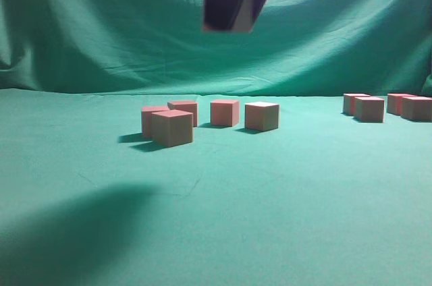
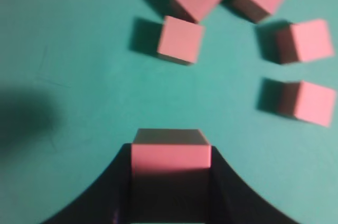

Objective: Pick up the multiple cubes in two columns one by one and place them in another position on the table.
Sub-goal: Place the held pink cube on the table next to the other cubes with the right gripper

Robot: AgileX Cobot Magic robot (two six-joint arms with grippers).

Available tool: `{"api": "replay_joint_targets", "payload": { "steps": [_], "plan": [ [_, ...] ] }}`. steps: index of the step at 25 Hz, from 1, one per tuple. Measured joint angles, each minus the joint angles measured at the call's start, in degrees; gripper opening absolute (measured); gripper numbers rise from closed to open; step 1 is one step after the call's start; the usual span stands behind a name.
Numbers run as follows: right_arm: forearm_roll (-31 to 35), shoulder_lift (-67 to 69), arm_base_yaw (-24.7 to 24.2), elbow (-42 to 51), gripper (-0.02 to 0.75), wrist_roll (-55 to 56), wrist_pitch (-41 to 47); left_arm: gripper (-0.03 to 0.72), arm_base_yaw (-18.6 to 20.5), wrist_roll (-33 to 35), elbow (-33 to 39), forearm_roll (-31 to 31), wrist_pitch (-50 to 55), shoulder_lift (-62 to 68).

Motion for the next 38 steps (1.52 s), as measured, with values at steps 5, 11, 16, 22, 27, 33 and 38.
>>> {"api": "replay_joint_targets", "payload": {
  "steps": [5, 11, 16, 22, 27, 33, 38],
  "plan": [
    [-0.9, 5.6, 0.7, -0.7, 0.255, -0.6, -1.0, 0.0, 0.0, 0.0, 0.0, 0.0, 0.0, 0.0],
    [-2.5, 10.2, 0.7, -1.6, 0.255, -0.6, -2.7, 0.0, 0.0, 0.0, 0.0, 0.0, 0.0, 0.0],
    [-4.5, 12.5, 0.7, -1.6, 0.255, -0.6, -5.4, 0.0, 0.0, 0.0, 0.0, 0.0, 0.0, 0.0],
    [-5.2, 14.5, 0.7, -1.6, 0.255, -0.6, -7.3, 0.0, 0.0, 0.0, 0.0, 0.0, 0.0, 0.0],
    [-5.3, 16.1, 0.7, -1.8, 0.255, -0.6, -8.0, 0.0, 0.0, 0.0, 0.0, 0.0, 0.0, 0.0],
    [-5.5, 16.7, 0.7, -2.4, 0.255, -0.6, -9.0, 0.0, 0.0, 0.0, 0.0, 0.0, 0.0, 0.0],
    [-6.5, 16.9, 0.7, -2.4, 0.255, -0.6, -10.2, 0.0, 0.0, 0.0, 0.0, 0.0, 0.0, 0.0]
  ]
}}
